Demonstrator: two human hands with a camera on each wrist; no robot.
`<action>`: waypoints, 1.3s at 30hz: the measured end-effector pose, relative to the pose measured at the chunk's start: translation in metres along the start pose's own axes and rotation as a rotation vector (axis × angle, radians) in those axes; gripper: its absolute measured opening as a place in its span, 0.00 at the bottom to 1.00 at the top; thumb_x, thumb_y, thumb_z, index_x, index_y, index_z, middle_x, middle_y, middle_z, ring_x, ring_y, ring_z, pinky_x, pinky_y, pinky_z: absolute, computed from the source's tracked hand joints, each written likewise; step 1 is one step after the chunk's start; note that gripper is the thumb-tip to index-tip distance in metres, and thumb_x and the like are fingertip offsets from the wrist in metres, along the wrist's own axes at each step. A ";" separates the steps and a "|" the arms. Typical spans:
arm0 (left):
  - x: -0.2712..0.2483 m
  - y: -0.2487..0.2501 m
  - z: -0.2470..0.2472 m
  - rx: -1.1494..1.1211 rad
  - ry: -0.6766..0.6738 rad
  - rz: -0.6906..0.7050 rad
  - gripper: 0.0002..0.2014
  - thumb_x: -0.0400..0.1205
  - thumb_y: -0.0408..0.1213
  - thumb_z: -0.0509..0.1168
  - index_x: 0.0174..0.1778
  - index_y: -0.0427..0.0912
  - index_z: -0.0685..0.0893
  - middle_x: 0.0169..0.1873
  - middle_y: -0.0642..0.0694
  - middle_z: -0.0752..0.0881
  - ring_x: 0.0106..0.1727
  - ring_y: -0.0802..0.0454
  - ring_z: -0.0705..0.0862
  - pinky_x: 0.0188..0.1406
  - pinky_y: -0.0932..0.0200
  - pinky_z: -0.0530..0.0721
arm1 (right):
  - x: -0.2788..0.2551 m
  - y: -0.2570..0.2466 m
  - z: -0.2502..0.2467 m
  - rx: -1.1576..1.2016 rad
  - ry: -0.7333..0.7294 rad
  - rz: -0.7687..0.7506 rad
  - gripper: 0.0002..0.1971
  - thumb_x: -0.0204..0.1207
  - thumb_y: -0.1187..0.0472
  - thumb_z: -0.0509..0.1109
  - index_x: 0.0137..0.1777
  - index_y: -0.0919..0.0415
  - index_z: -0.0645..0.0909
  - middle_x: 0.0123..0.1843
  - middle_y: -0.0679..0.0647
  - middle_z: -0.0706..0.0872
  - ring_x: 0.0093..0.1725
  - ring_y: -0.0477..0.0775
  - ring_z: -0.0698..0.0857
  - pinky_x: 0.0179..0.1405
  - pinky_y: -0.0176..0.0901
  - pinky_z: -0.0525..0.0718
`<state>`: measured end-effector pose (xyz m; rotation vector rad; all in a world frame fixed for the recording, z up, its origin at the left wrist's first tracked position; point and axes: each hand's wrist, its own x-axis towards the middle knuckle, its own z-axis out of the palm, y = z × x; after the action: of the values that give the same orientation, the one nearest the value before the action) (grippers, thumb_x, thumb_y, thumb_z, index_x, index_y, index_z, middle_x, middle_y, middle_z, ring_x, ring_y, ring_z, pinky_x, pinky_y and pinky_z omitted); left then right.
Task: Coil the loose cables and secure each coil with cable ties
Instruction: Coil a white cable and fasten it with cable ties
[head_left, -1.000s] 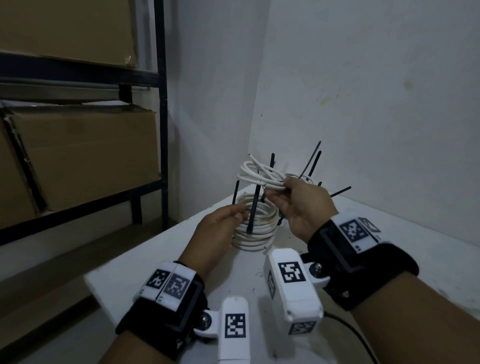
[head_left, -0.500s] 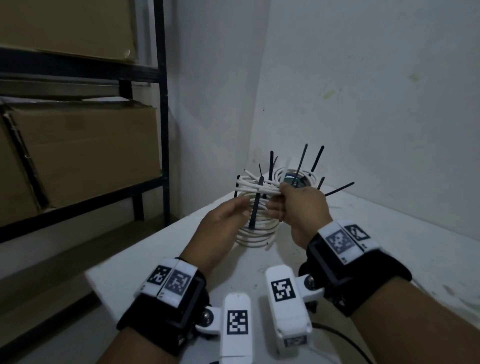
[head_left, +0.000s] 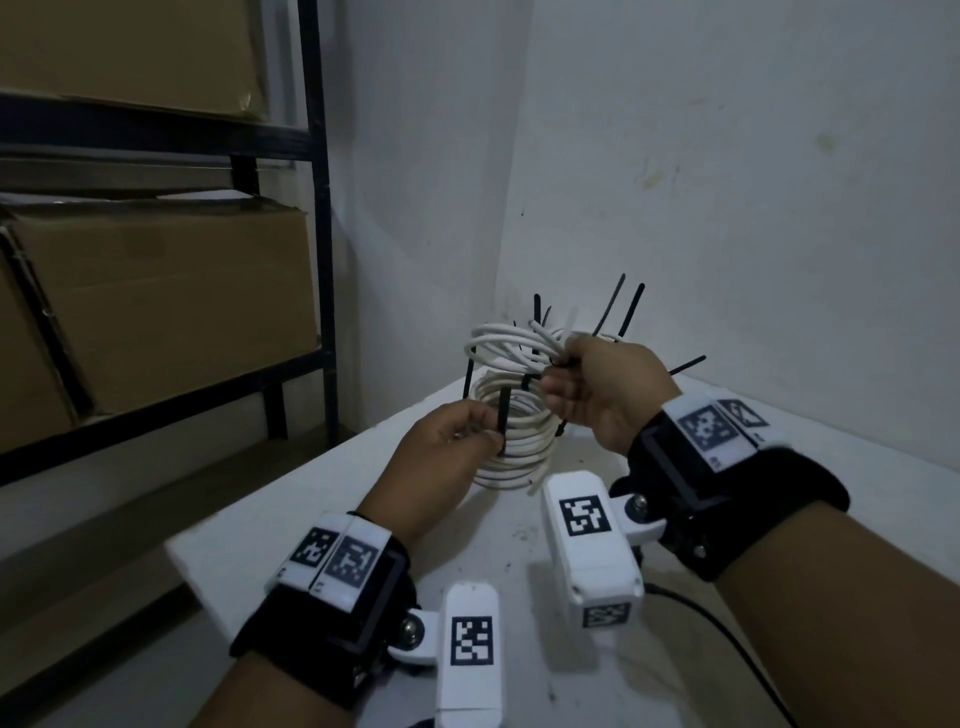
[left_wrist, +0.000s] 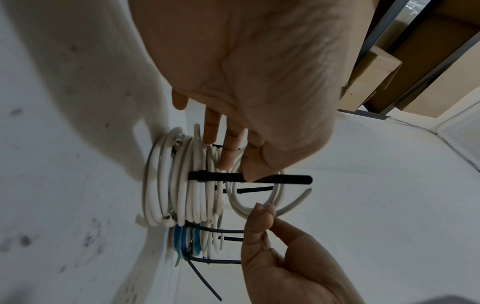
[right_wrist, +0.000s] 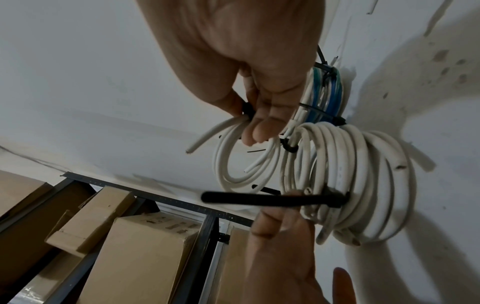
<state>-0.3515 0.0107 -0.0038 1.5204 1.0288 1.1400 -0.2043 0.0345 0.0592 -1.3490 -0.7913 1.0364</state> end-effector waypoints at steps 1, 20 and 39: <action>0.000 0.000 0.000 -0.006 -0.002 -0.001 0.09 0.79 0.25 0.61 0.42 0.40 0.85 0.42 0.45 0.86 0.44 0.52 0.83 0.53 0.57 0.79 | 0.000 0.000 0.000 0.000 0.003 -0.008 0.12 0.84 0.64 0.58 0.39 0.67 0.76 0.27 0.59 0.79 0.12 0.45 0.77 0.13 0.33 0.78; 0.001 -0.004 0.000 -0.052 0.048 -0.014 0.11 0.79 0.25 0.63 0.49 0.40 0.89 0.48 0.43 0.90 0.54 0.47 0.87 0.59 0.55 0.82 | 0.002 0.062 -0.008 -0.429 0.196 -0.341 0.13 0.75 0.53 0.68 0.37 0.64 0.80 0.34 0.58 0.86 0.41 0.63 0.86 0.47 0.57 0.85; 0.006 -0.012 -0.004 -0.133 0.206 0.009 0.12 0.82 0.30 0.63 0.54 0.51 0.84 0.50 0.54 0.86 0.52 0.58 0.83 0.46 0.65 0.78 | -0.014 0.047 -0.031 -0.560 -0.016 -0.348 0.11 0.75 0.56 0.73 0.45 0.66 0.83 0.37 0.60 0.87 0.27 0.52 0.85 0.29 0.44 0.84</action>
<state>-0.3553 0.0197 -0.0138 1.3241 1.0605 1.3654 -0.1875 0.0066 0.0116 -1.5893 -1.3409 0.5670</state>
